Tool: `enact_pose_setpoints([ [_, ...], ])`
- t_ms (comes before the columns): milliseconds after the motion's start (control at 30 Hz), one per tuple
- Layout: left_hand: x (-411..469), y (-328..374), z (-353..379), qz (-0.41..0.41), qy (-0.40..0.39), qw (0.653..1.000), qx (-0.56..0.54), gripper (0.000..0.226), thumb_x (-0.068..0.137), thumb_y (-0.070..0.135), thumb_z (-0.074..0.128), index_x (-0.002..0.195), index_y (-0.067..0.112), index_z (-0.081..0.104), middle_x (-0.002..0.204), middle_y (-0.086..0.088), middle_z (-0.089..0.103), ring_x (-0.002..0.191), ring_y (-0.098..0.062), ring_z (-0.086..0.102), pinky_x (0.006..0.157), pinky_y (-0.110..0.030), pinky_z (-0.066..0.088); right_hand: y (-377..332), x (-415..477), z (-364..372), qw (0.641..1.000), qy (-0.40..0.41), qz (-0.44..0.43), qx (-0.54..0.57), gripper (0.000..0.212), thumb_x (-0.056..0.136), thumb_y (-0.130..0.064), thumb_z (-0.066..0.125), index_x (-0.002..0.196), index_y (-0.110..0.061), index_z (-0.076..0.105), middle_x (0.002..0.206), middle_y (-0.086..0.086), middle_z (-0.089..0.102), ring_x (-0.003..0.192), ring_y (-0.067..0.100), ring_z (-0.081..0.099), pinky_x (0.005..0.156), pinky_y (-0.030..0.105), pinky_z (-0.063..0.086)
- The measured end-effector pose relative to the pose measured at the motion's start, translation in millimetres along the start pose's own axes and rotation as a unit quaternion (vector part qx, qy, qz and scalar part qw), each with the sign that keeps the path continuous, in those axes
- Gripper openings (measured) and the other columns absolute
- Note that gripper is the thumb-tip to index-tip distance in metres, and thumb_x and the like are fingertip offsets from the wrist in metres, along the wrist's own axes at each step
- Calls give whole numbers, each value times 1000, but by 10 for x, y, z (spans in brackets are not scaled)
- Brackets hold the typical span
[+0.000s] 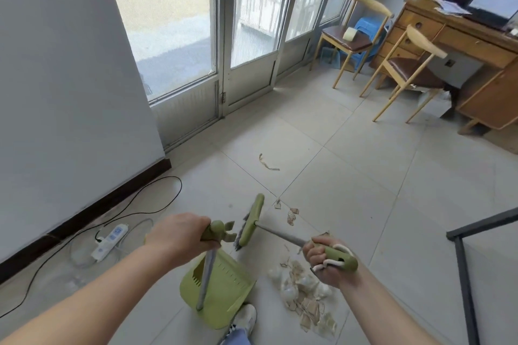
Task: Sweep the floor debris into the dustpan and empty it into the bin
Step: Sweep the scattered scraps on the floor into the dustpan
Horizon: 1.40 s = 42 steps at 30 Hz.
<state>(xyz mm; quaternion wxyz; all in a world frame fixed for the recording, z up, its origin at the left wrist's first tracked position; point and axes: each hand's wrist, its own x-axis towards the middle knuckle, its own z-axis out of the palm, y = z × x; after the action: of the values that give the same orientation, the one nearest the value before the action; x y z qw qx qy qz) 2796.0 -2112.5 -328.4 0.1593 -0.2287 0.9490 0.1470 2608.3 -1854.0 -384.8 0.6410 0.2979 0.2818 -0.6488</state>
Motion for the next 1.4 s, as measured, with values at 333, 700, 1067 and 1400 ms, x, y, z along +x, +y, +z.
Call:
enact_pose_setpoints([
  [333,1002,-128,-366,-6,-6,1000,28,39,84,65,54,86,27,56,78,10,55,73,-15,51,55,-27,37,-1088,1132,708,997,53,-59,-8,38,101,-29,30,72,-8,43,41,2,44,25,10,43,28,12,32],
  [700,1938,-171,-502,-18,-7,1000,25,39,85,65,52,78,27,44,67,10,39,74,-18,46,57,-30,33,-2102,2005,1184,994,46,-97,-5,32,101,-26,30,75,-11,42,42,0,43,25,7,42,26,14,27],
  [1067,2183,-142,-542,-12,-13,1000,20,46,84,66,53,67,26,36,69,10,44,73,-19,49,59,-30,39,-2271,1743,710,981,61,-156,102,22,97,-12,28,78,-16,39,44,-1,39,25,9,36,24,18,24],
  [1400,2161,69,-628,46,-34,998,39,43,85,64,54,68,28,37,67,10,46,72,-16,52,59,-29,40,-1675,1130,27,958,93,-190,195,16,96,-15,35,80,-14,37,40,4,39,23,12,37,22,18,27],
])
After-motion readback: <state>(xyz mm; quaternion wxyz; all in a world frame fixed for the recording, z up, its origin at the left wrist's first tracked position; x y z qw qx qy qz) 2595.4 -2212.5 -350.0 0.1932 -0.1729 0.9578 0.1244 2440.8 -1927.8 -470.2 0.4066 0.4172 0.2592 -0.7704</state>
